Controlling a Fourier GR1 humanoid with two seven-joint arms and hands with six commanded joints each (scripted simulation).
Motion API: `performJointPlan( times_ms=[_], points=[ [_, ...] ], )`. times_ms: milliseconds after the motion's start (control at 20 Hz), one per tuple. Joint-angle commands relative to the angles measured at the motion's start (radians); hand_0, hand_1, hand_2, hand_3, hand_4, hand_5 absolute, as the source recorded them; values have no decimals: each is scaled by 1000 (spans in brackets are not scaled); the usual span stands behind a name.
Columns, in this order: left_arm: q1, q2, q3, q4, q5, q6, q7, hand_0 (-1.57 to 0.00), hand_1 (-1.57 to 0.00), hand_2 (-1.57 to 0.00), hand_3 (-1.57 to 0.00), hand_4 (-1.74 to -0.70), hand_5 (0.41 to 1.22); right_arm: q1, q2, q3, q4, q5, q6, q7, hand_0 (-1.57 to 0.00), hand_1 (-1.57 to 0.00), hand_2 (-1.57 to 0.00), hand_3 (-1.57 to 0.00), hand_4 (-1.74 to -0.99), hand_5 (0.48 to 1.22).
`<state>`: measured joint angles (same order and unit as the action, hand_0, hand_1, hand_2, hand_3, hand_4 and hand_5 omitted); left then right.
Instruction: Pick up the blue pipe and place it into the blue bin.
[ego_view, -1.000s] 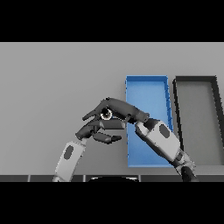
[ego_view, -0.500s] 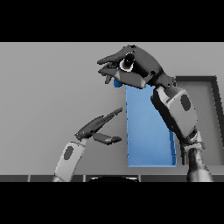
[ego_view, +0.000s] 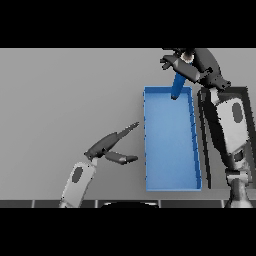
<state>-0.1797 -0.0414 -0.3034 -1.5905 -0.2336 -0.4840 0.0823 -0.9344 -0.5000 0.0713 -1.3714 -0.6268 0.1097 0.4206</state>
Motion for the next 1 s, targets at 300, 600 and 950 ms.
performJointPlan(
  times_ms=[300, 600, 950],
  points=[
    [19, -1, -2, -18, 20, -11, 11, 1, 1, 1, 1, -879, 425, 283, -46, 43, -141, 11, -102, 84, -1571, -1571, -1571, -1571, -1741, 1221],
    [37, -4, -18, -32, 9, -7, 11, 1, 1, 1, 1, -888, 422, 422, -75, 122, -201, 72, -271, 189, -1571, -1571, -1571, -1521, -1741, 1221],
    [29, -6, -20, -35, 4, -3, 24, 1, 1, 1, 1, -881, 422, 382, -261, 457, -78, -61, -480, 189, -1172, -1069, -1071, -630, -1592, 1221]
  ],
)
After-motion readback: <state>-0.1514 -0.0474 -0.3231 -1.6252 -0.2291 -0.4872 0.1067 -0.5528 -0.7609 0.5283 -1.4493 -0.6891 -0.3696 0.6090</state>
